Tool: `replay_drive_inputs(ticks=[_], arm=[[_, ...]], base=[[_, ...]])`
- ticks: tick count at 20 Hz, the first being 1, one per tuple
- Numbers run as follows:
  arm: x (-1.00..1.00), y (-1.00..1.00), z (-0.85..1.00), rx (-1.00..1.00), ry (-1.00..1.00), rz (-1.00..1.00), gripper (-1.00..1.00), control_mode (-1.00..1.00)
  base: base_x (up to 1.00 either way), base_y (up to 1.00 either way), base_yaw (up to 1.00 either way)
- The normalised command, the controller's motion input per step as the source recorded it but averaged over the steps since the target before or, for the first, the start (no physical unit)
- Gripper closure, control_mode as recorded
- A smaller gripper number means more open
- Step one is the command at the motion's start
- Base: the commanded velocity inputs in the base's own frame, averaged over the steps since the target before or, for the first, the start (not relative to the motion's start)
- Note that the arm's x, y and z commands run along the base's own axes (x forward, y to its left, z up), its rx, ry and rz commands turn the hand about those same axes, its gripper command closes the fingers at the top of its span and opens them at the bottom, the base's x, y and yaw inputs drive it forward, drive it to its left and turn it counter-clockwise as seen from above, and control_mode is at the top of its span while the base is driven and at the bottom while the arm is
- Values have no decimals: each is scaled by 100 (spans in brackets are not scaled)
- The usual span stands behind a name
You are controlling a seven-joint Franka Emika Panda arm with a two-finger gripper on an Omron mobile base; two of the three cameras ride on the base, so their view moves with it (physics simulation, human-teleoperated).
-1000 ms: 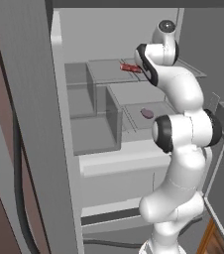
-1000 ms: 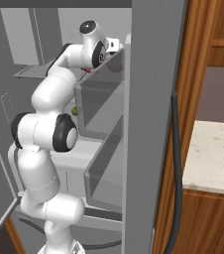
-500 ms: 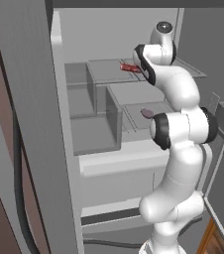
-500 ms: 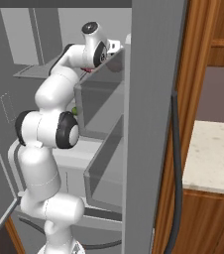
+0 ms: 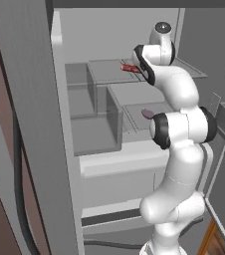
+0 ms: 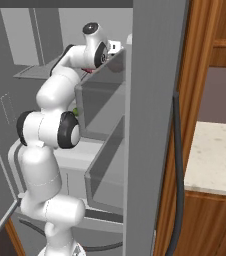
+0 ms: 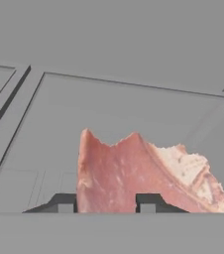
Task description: Gather the eggplant and avocado from the fridge and place them on a tray on the dining counter. Then gather the steaks from the fridge and place them on the other tray.
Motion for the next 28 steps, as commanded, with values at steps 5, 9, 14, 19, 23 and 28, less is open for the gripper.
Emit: replay_drive_inputs(ticks=[5, 9, 14, 19, 23, 28], arm=[[-12, 0, 4, 0, -6, 2, 100, -100], [-53, 2, 11, -2, -7, 8, 100, -100], [-90, 11, 2, -2, -2, 9, 100, -100], [-100, 22, 0, -1, -3, 8, 100, -100], [-100, 44, 0, 0, 0, 4, 100, -100], [-100, 45, 0, 0, 0, 0, 100, -100]], base=[[0, 0, 0], [0, 0, 0], [0, 0, 0], [0, 0, 0], [0, 0, 0], [0, 0, 0]])
